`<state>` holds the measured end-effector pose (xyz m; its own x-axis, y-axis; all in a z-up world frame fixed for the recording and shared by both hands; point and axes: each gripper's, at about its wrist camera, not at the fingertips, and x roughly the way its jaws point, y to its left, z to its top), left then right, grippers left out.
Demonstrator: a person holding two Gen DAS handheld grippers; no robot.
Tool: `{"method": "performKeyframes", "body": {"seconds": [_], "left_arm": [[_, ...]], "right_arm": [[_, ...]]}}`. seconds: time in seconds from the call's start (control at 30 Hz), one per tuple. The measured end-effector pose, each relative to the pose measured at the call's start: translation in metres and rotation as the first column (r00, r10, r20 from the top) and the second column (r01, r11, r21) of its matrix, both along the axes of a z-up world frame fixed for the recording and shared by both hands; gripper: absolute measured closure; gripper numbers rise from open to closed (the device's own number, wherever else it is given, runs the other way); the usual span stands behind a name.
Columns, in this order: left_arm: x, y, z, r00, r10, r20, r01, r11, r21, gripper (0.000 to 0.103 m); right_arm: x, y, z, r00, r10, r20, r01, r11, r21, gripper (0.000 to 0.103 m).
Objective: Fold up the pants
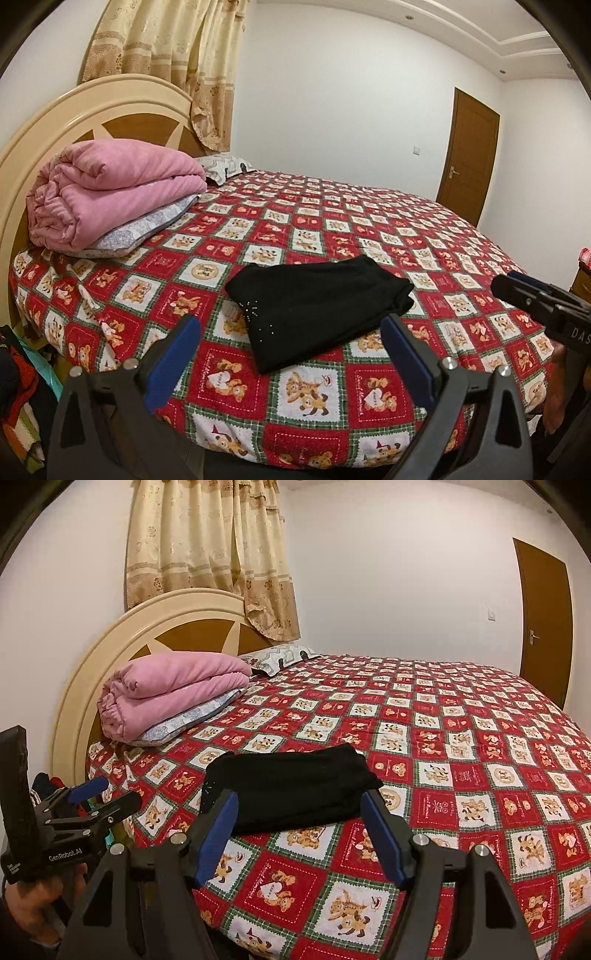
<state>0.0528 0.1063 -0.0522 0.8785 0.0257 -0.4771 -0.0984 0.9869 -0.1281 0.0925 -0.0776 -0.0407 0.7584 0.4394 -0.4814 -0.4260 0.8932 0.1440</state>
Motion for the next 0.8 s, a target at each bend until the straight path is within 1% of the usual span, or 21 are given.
{"method": "performKeyframes", "body": {"seconds": [0.07, 0.13, 0.3, 0.5, 0.8], "left_arm": [[-0.0001, 0.0002, -0.0001, 1.000, 0.001, 0.002, -0.001, 1.000, -0.001, 0.003], [0.0001, 0.0000, -0.0001, 1.000, 0.002, 0.001, -0.002, 1.000, 0.000, 0.000], [-0.0007, 0.0002, 0.0052, 1.000, 0.003, 0.008, -0.003, 1.000, 0.009, 0.000], [0.0002, 0.0000, 0.0049, 1.000, 0.000, -0.003, 0.000, 1.000, 0.009, 0.000], [-0.0005, -0.0012, 0.0018, 1.000, 0.009, -0.002, -0.009, 0.999, 0.036, 0.000]], "right_arm": [[-0.0002, 0.0003, 0.0002, 1.000, 0.000, 0.001, 0.000, 1.000, 0.000, 0.033], [-0.0004, 0.0002, 0.0003, 1.000, 0.000, 0.001, 0.000, 1.000, -0.001, 0.033], [-0.0022, 0.0018, 0.0011, 1.000, 0.005, 0.010, -0.005, 1.000, -0.007, 0.033], [-0.0034, 0.0020, -0.0012, 1.000, 0.002, 0.009, -0.002, 1.000, -0.012, 0.033], [-0.0035, 0.0008, -0.0028, 1.000, 0.001, 0.010, -0.001, 1.000, -0.014, 0.033]]}}
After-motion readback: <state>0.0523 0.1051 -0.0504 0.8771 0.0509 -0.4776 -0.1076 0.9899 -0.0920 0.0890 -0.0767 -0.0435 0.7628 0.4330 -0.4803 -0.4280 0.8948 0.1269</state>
